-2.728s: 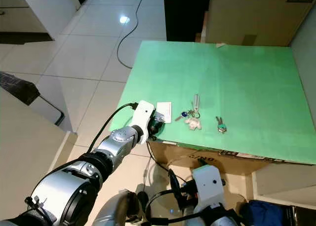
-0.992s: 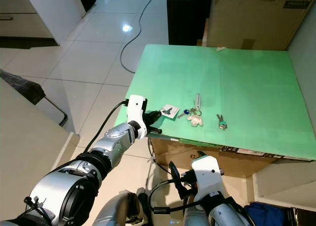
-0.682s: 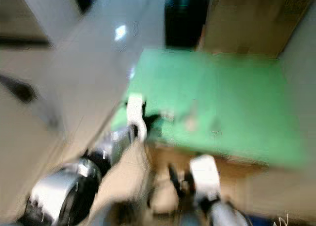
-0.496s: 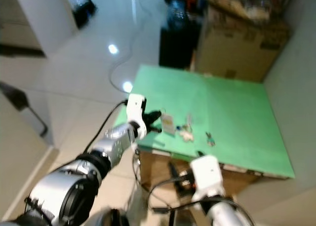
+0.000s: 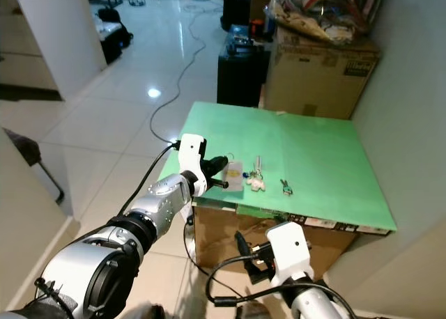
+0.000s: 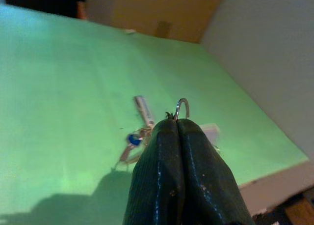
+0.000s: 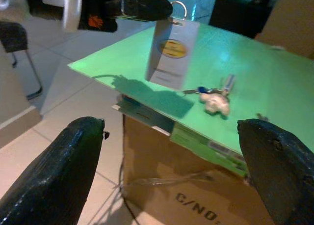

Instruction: Hang keys on a hook

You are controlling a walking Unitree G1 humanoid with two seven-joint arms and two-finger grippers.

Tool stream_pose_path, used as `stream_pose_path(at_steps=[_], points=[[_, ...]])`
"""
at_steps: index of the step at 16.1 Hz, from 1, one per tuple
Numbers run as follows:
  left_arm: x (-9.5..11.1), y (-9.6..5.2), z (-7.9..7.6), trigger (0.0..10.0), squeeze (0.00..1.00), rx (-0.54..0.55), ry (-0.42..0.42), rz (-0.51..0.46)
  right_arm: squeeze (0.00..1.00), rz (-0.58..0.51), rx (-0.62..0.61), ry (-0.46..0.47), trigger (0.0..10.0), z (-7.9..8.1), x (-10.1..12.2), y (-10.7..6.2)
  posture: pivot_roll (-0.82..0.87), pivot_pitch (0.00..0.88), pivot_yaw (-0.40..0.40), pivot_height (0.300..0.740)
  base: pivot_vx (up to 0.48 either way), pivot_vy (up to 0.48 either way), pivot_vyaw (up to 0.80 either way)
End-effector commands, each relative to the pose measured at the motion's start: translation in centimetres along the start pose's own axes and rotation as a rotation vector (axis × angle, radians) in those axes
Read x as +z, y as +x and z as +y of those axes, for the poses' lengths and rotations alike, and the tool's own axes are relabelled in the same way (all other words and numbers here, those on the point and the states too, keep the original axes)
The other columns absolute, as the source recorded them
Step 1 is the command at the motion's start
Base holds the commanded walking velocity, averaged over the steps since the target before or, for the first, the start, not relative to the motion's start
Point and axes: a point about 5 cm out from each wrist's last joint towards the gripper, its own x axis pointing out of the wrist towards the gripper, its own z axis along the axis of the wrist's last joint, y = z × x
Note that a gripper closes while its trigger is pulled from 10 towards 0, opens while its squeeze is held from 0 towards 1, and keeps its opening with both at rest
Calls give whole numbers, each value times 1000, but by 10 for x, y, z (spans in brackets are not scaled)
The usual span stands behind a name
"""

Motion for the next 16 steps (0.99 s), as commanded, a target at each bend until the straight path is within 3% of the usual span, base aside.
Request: stream_pose_path(at_steps=[1,16], points=[[-5,23,-72,0,0,-170,-25,7,0,-2,-8,8,10000,1,1,-2,-328,198,156,686,0,0,0],[-5,23,-72,0,0,-170,-25,7,0,-2,-8,8,10000,1,1,-2,-328,198,156,686,0,0,0]])
